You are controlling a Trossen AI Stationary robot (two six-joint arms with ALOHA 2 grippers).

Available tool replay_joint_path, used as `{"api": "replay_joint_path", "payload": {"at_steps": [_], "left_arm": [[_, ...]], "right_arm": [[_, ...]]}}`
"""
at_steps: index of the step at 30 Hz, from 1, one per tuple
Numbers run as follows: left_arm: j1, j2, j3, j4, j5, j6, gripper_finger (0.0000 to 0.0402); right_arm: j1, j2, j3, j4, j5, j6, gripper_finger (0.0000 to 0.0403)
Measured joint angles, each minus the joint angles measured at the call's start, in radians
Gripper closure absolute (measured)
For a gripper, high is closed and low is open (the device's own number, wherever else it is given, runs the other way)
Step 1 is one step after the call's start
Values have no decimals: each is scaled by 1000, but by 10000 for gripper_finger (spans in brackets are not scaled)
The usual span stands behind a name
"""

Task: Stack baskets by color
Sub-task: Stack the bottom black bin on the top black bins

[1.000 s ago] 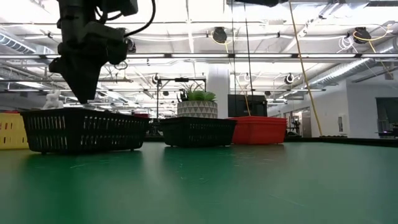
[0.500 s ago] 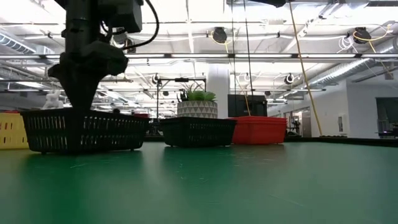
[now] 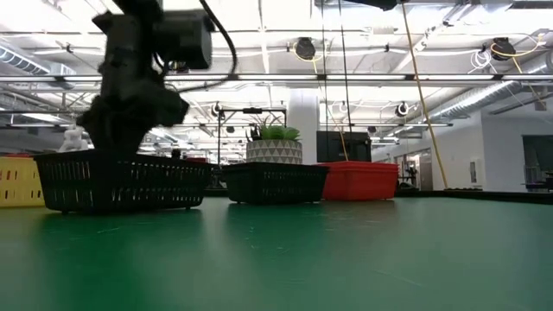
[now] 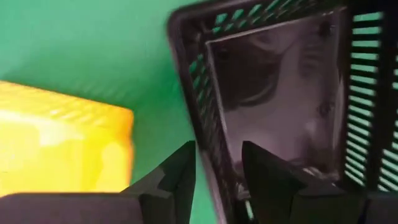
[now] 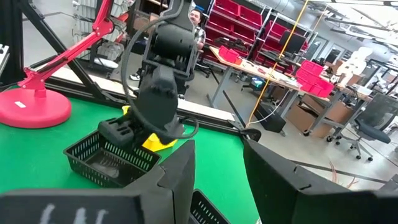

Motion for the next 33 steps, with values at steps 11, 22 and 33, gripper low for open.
{"api": "replay_joint_path", "payload": {"at_steps": [11, 22, 33], "left_arm": [[1, 67, 0, 64, 2, 83, 278], [49, 70, 3, 115, 81, 179, 393], [105, 70, 281, 71, 62, 344, 398]], "right_arm": [[0, 0, 0, 0, 0, -1, 273], [0, 0, 0, 1, 0, -23, 273], [0, 0, 0, 1, 0, -48, 273]]}}
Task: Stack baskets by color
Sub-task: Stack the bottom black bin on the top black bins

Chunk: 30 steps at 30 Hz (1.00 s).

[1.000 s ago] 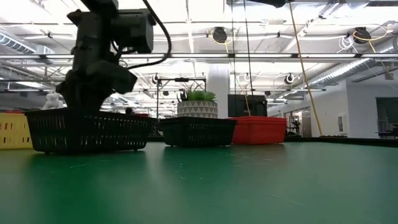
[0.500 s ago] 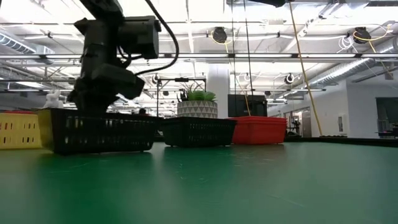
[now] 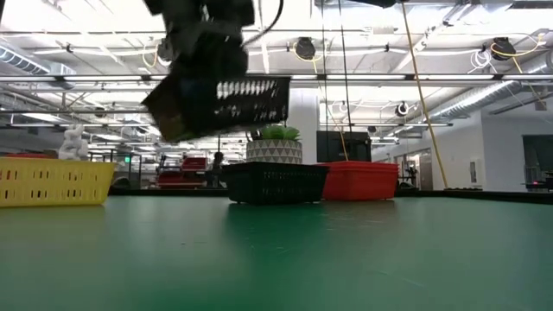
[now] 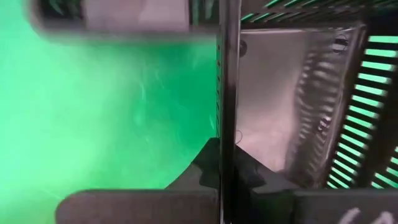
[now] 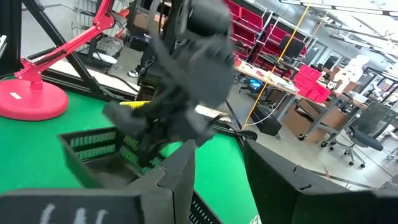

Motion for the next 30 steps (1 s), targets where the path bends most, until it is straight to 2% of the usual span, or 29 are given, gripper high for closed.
{"api": "replay_joint_path", "payload": {"at_steps": [5, 9, 14, 20, 30], "left_arm": [[51, 0, 152, -75, -135, 116, 399], [115, 0, 206, -53, -157, 206, 400], [186, 16, 209, 39, -178, 316, 400], [217, 98, 209, 122, -177, 430, 400], [252, 243, 209, 139, -186, 476, 400]], "right_arm": [[0, 0, 0, 4, 0, -5, 273], [0, 0, 0, 4, 0, -5, 273], [0, 0, 0, 3, 0, -22, 273], [0, -1, 2, -8, 0, -26, 273], [0, -1, 2, -62, -1, -23, 273]]}}
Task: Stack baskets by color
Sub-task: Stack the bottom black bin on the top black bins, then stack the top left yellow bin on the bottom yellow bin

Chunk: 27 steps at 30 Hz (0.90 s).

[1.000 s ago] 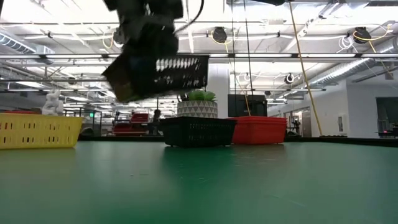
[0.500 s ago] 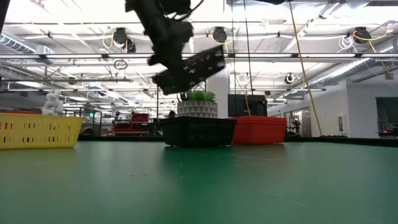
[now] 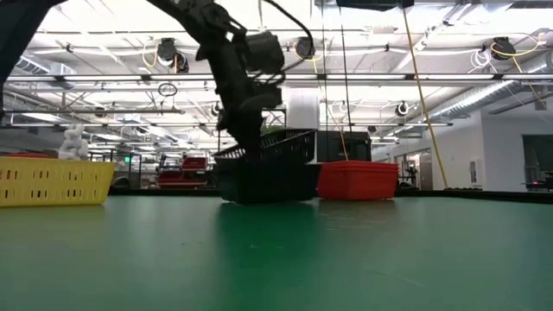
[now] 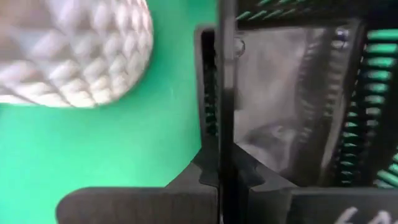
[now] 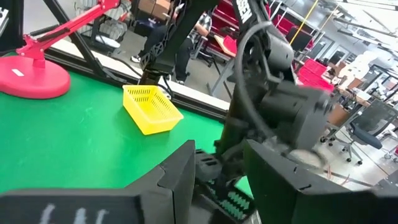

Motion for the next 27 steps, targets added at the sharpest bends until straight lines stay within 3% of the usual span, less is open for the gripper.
{"api": "replay_joint_path", "payload": {"at_steps": [7, 17, 27], "left_arm": [[0, 26, 0, -11, 3, -14, 356], [-4, -36, 0, -45, 4, -60, 277], [-84, -35, 0, 62, 29, -64, 261]], "right_arm": [[0, 0, 0, -1, 0, 7, 273], [0, 0, 0, -1, 0, 8, 273], [0, 0, 0, 0, 0, 4, 273]]}}
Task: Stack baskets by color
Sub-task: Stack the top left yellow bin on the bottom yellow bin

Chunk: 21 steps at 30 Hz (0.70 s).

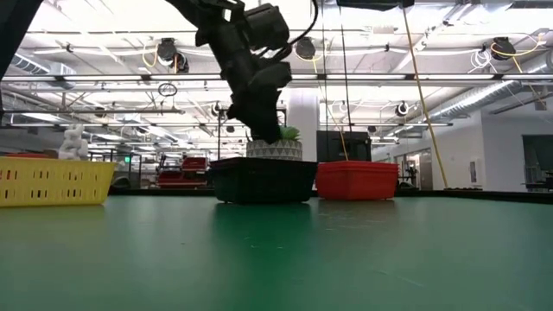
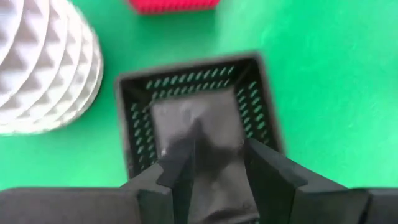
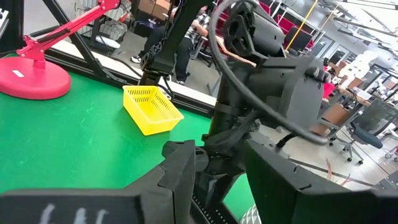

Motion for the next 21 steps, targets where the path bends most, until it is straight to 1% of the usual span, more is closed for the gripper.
{"api": "replay_joint_path", "payload": {"at_steps": [4, 7, 16, 18, 21], "left_arm": [[-12, 17, 0, 21, -7, 18, 261], [-7, 45, -1, -17, -31, 15, 261], [-6, 120, -1, -59, -36, 14, 261], [-5, 115, -1, -108, -37, 9, 261], [-6, 76, -1, -234, -37, -14, 261]], "right_arm": [[0, 0, 0, 0, 0, 13, 273], [0, 0, 0, 0, -3, 18, 273], [1, 0, -1, -7, -3, 18, 273], [1, 0, -1, -18, -4, 17, 273], [0, -4, -2, -34, -3, 15, 273]]}}
